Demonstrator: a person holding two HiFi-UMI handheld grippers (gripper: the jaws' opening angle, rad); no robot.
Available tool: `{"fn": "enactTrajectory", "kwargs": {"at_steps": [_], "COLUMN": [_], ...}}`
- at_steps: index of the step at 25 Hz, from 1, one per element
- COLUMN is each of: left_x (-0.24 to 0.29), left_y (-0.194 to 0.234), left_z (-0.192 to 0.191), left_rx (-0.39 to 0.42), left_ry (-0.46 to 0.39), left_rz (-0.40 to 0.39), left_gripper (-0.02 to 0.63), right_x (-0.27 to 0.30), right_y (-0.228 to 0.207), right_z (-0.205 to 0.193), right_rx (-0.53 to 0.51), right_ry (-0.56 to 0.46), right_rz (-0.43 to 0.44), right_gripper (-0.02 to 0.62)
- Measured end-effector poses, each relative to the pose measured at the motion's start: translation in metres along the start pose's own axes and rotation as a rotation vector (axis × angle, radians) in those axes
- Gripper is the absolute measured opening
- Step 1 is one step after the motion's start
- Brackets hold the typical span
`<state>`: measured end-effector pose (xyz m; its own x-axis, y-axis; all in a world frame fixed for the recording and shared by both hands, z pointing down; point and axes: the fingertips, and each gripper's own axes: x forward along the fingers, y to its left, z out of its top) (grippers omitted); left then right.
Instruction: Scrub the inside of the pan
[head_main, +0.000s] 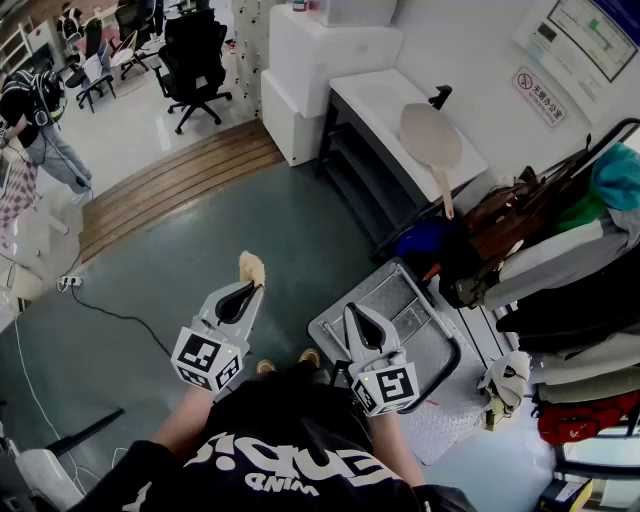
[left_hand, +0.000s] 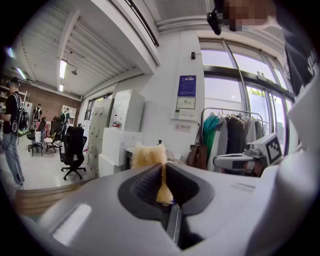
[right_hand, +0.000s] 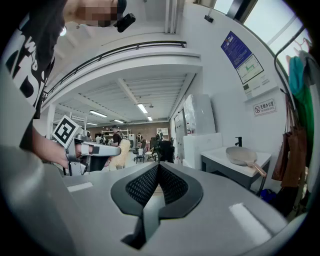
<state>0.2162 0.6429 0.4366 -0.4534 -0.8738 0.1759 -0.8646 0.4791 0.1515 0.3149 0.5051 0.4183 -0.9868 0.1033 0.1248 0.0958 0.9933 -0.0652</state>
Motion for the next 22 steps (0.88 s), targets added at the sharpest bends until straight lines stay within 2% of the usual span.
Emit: {"fn": "enactTrajectory", "kwargs": {"at_steps": [4, 13, 22], "left_x": [-0.001, 0.0, 0.026], "left_y": [-0.006, -0.009, 0.018], "left_z": [-0.003, -0.019, -0.021], "left_rx": [0.005, -0.001, 0.014], "left_ry": [0.004, 0.03, 0.043], "left_rz": [-0.023, -0.076, -0.091], "left_gripper": [0.025, 0.025, 0.025], "right_x": [-0.003, -0.018, 0.019], "right_y": [0.008, 0.011, -0.009], "right_z": [0.002, -0.011, -0.016], "right_rx": [-0.012, 0.014, 0.0], "right_ry": [-0.009, -0.001, 0.004], "right_rz": [0.015, -0.042, -0.059], "right_gripper": [0.009, 0.009, 0.009]}}
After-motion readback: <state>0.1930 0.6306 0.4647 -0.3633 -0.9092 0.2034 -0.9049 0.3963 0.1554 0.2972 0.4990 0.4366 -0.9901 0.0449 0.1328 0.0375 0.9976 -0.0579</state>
